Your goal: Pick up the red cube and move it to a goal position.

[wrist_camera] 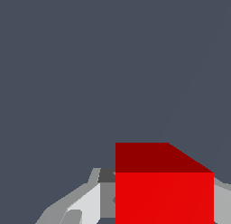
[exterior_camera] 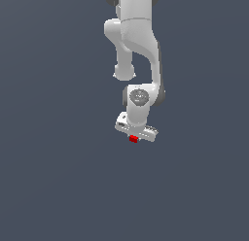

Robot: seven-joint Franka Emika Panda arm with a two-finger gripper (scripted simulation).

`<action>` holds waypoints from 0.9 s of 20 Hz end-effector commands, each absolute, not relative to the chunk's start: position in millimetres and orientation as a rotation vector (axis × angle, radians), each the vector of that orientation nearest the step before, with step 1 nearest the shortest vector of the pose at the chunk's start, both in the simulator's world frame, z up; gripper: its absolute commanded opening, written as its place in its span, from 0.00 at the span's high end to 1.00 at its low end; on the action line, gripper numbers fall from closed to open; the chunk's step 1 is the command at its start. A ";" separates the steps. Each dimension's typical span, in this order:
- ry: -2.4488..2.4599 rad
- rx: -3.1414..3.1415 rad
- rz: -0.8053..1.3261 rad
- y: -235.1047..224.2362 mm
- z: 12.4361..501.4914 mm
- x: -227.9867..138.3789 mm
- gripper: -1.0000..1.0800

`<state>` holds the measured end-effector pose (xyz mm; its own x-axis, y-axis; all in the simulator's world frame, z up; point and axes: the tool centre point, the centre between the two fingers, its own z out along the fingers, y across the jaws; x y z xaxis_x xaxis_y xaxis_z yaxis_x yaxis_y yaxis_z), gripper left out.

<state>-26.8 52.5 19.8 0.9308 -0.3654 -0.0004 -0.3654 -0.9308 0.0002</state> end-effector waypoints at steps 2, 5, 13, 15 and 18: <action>-0.584 3.087 0.000 52.1 20.1 -26.9 1.00; -0.584 3.087 0.000 46.5 21.0 -28.8 1.00; -0.584 3.087 0.000 -1.2 28.3 -44.1 1.00; -0.584 3.087 0.000 -19.8 31.2 -49.9 1.00; -0.584 3.087 0.000 -46.3 35.3 -57.7 1.00</action>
